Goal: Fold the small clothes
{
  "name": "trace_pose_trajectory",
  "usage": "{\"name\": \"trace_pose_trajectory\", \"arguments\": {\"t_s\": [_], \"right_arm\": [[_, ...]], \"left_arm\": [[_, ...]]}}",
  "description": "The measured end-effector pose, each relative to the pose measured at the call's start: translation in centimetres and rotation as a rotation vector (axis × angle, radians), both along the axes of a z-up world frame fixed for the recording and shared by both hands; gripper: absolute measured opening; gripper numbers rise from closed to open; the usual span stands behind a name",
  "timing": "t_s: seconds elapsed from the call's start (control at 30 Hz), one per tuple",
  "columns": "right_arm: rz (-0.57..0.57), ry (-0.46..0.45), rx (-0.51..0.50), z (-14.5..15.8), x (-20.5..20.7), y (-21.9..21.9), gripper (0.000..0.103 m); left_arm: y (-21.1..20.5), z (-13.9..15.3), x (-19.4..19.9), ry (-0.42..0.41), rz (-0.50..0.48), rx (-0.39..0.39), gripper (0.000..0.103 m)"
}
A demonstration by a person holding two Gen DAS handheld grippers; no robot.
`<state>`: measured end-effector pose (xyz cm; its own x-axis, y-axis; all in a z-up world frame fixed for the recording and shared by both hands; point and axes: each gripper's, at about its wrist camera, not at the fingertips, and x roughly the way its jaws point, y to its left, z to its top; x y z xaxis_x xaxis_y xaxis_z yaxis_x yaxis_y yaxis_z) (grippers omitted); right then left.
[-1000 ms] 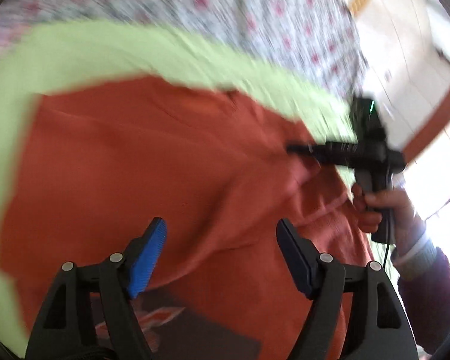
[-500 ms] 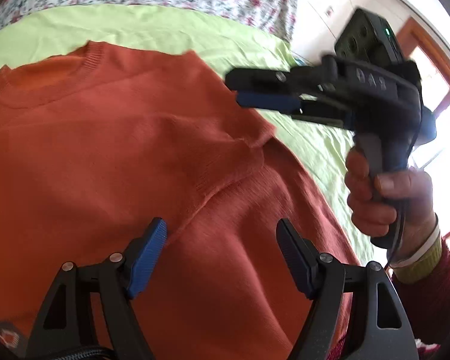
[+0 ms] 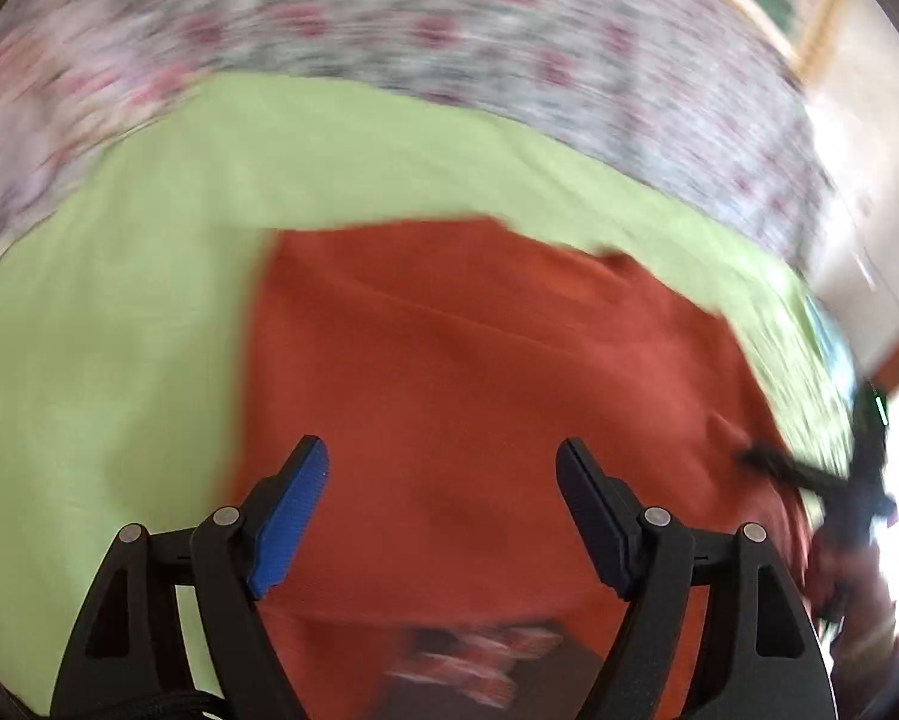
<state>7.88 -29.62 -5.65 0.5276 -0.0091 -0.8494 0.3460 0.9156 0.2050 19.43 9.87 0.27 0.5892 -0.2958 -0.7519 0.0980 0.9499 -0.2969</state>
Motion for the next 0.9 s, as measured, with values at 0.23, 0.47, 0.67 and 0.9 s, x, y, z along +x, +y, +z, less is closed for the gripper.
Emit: {"name": "trace_pose_trajectory", "arguments": {"t_s": [0.23, 0.47, 0.67, 0.9], "right_arm": [[0.08, -0.148, -0.042, 4.1, 1.6, 1.7, 0.007], [0.038, -0.153, -0.073, 5.4, 2.6, -0.3, 0.007], [-0.019, -0.056, -0.02, 0.4, 2.3, -1.8, 0.008], [-0.09, -0.074, -0.143, 2.1, 0.7, -1.4, 0.017]], "left_arm": [[4.5, -3.1, 4.8, 0.098, 0.086, -0.066, 0.079], [2.5, -5.1, 5.3, 0.105, 0.086, 0.091, 0.075], [1.9, -5.5, 5.5, 0.079, 0.118, 0.224, 0.061], [1.8, -3.6, 2.8, 0.07, 0.096, 0.184, 0.054]]}}
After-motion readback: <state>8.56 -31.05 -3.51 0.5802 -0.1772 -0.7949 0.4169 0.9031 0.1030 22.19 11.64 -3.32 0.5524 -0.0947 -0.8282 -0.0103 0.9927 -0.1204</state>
